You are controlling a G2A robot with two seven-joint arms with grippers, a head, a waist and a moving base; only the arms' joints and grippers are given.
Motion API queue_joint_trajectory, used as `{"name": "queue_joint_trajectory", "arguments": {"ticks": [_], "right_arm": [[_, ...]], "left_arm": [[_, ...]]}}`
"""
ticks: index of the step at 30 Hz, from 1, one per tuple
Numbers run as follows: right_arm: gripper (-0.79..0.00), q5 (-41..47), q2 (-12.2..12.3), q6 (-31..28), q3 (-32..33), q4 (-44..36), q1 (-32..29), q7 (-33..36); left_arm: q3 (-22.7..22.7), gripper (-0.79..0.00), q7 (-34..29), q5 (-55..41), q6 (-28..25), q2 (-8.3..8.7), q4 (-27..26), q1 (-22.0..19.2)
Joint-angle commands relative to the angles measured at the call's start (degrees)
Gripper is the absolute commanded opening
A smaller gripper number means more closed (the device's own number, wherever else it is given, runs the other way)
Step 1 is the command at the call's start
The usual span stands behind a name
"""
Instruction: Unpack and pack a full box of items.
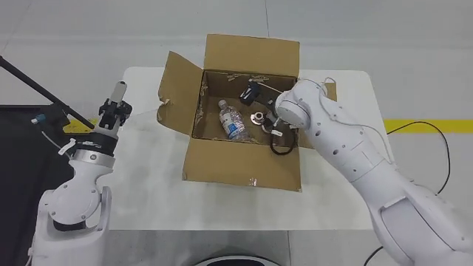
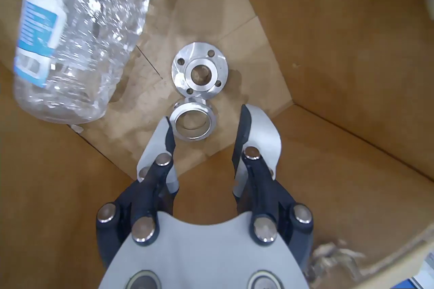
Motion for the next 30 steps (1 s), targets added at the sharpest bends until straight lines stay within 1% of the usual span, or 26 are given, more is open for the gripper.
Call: {"name": "queue_joint_trajectory", "arguments": {"ticks": [1,5,10,13,15,17,28,30], "right_arm": [[0.000,0.27,1.09,-0.26,2.67,-3.36,-1.00,0.73],[0.000,0.23,3.84,0.19,9.62,-12.96,-4.93,1.88],[0.000,1.42,7.26,1.04,20.60,-26.73,-13.03,3.10],[0.000,2.11,8.67,1.98,26.28,-33.15,-17.93,2.81],[0.000,3.75,9.33,1.92,29.35,-36.06,-20.68,2.66],[0.000,6.05,9.67,1.16,31.00,-37.14,-22.10,3.04],[0.000,6.05,9.67,1.16,31.00,-37.14,-22.10,3.04],[0.000,6.25,9.76,1.54,31.58,-36.81,-23.03,1.18]], "left_arm": [[0.69,0.000,-1.61,0.34,-0.49,0.15,0.50,-0.14],[2.15,0.000,-4.24,1.72,-1.38,0.45,1.17,-0.44],[3.87,0.000,-6.68,2.76,-3.68,0.77,1.01,-0.52],[4.73,0.000,-7.79,3.00,-5.06,0.95,0.59,-0.46],[5.22,0.000,-8.42,3.01,-5.76,1.05,0.29,-0.39],[5.88,0.000,-9.15,3.03,-6.16,1.16,0.03,-0.34],[12.31,0.000,-11.33,6.11,-5.28,1.48,0.83,-2.77],[13.46,0.000,-11.70,6.51,-4.90,1.52,1.10,-3.38]]}}
